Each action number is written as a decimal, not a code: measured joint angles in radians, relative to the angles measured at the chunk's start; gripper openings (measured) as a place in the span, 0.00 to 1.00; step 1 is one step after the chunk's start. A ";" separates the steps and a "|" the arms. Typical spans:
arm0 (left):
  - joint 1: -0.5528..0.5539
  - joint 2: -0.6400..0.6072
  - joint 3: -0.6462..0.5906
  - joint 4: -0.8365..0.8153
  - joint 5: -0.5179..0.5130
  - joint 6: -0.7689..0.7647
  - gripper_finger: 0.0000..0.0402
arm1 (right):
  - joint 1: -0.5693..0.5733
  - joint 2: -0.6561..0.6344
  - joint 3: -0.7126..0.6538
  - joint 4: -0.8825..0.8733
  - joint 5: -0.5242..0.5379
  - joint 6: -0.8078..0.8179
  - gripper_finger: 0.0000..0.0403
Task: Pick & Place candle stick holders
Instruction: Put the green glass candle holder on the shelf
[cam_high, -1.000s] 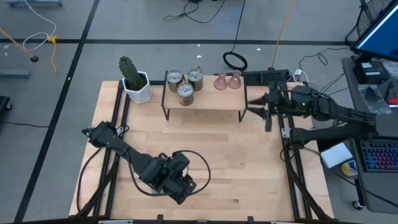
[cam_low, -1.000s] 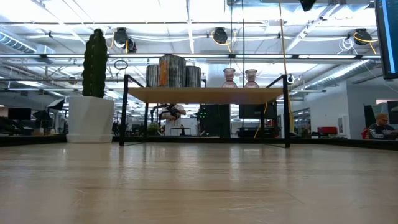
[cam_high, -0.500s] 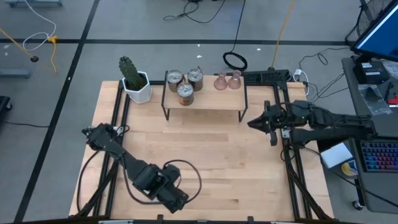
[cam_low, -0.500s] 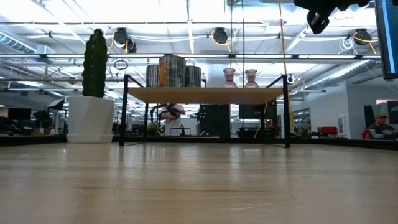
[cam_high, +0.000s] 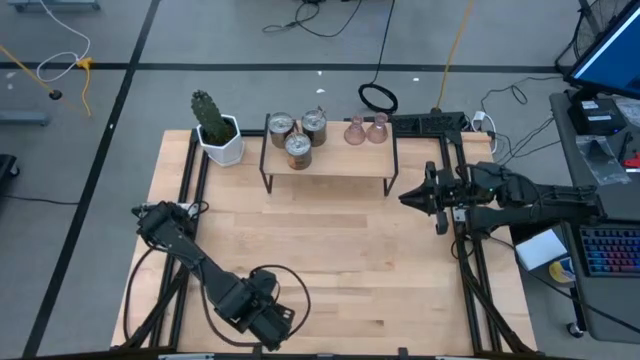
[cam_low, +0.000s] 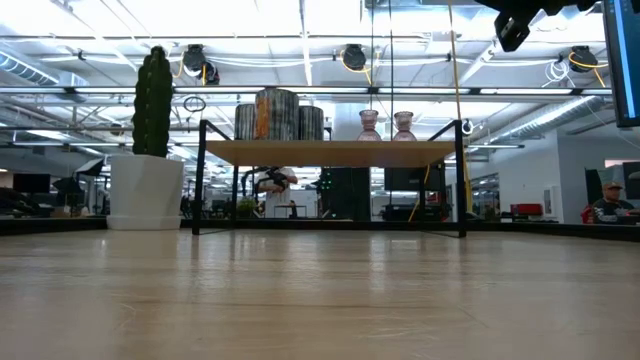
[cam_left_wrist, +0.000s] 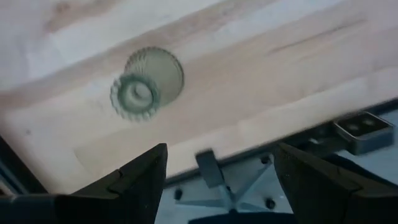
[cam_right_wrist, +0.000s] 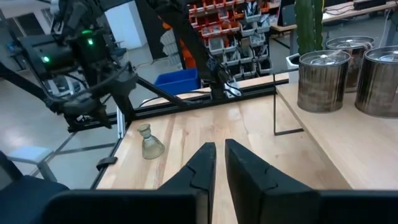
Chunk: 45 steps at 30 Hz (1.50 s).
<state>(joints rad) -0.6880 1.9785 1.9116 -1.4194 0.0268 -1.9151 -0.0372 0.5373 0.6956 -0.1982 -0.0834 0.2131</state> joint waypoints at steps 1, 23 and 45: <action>0.004 0.000 -0.015 0.004 0.000 0.014 0.73 | 0.000 0.000 0.000 0.000 0.000 0.000 0.07; 0.023 -0.001 -0.226 0.116 0.054 0.100 0.73 | 0.000 0.000 0.000 0.000 0.003 0.004 0.06; 0.031 -0.008 -0.362 0.240 0.039 0.100 0.39 | 0.000 0.000 0.000 0.000 0.003 0.003 0.06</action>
<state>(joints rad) -0.6575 1.9705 1.5501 -1.1795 0.0657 -1.8156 -0.0372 0.5373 0.6952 -0.1986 -0.0804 0.2162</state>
